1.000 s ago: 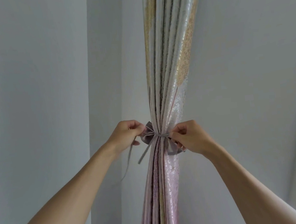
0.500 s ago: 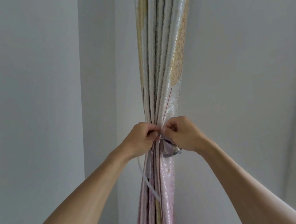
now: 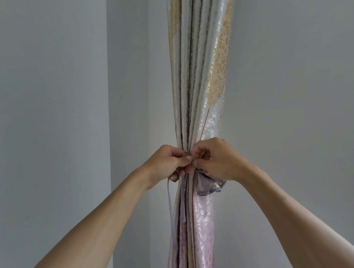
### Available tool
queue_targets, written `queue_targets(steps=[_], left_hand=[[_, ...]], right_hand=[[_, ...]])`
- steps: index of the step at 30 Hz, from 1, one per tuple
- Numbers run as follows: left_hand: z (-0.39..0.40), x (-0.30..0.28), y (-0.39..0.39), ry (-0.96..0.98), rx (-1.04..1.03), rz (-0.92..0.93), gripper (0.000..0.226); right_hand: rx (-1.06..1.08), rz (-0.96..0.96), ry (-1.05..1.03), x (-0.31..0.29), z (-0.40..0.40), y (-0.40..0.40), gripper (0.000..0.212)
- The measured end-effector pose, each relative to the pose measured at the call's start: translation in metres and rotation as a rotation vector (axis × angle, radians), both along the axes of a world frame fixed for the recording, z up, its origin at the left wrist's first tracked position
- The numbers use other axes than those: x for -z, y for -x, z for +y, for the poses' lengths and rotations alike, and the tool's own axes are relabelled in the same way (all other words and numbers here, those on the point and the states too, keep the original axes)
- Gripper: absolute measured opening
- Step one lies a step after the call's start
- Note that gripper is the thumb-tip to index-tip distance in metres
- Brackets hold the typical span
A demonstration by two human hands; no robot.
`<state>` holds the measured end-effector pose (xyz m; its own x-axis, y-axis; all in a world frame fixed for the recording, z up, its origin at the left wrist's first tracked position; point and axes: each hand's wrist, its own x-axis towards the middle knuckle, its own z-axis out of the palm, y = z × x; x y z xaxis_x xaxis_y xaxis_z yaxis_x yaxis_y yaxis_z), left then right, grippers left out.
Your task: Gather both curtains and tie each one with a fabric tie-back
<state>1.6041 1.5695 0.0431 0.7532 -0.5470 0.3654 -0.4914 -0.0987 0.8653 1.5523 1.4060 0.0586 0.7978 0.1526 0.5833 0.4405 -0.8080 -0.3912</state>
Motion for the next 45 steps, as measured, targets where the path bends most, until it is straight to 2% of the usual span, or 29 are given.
queue_targets(steps=[3, 6, 8, 11, 14, 18, 21, 23, 28, 30, 34, 39, 42, 45], left_hand=[[0.004, 0.003, -0.002, 0.102, -0.035, 0.029, 0.018], [0.007, 0.004, -0.006, 0.250, -0.077, 0.135, 0.008], [0.008, 0.002, -0.007, 0.266, -0.081, 0.197, 0.003], [0.011, -0.002, -0.011, 0.211, -0.084, 0.159, 0.015], [0.018, -0.005, -0.014, 0.073, -0.100, -0.104, 0.020], [0.021, -0.005, -0.010, -0.139, -0.252, -0.711, 0.019], [0.020, 0.006, -0.012, -0.122, -0.380, -1.138, 0.012], [0.020, 0.014, -0.018, -0.068, -0.421, -1.227, 0.010], [0.015, 0.027, -0.015, 0.158, -0.432, -1.086, 0.006], [0.013, 0.026, -0.012, 0.172, -0.417, -1.005, 0.006], [0.019, 0.025, -0.012, 0.175, -0.395, -0.842, 0.011], [0.032, 0.035, -0.013, 0.065, -0.416, -0.673, 0.013], [0.030, 0.035, -0.013, 0.039, -0.436, -0.657, 0.011], [0.028, 0.029, -0.008, -0.070, -0.466, -0.724, 0.006]], right_hand=[[0.017, 0.000, 0.028, -0.001, 0.001, -0.002, 0.017], [-0.010, -0.005, -0.066, 0.002, 0.003, 0.000, 0.023], [-0.053, 0.024, -0.104, 0.005, 0.005, 0.003, 0.026], [-0.088, 0.064, -0.116, 0.012, 0.013, 0.003, 0.030], [-0.038, -0.022, -0.200, 0.019, 0.016, -0.007, 0.032], [-0.012, -0.023, -0.266, 0.025, 0.018, -0.016, 0.035], [-0.036, -0.008, -0.340, 0.023, 0.023, -0.015, 0.038], [-0.073, -0.003, -0.401, 0.021, 0.025, -0.013, 0.034], [-0.109, 0.032, -0.344, 0.018, 0.026, -0.008, 0.022], [-0.052, 0.057, -0.324, 0.015, 0.024, -0.007, 0.021], [0.157, -0.011, -0.182, 0.011, 0.013, -0.008, 0.027], [0.393, -0.008, -0.003, 0.018, -0.005, -0.005, 0.017], [0.440, -0.009, 0.035, 0.021, -0.002, -0.001, 0.014], [0.457, 0.011, 0.052, 0.024, -0.002, 0.004, 0.016]])
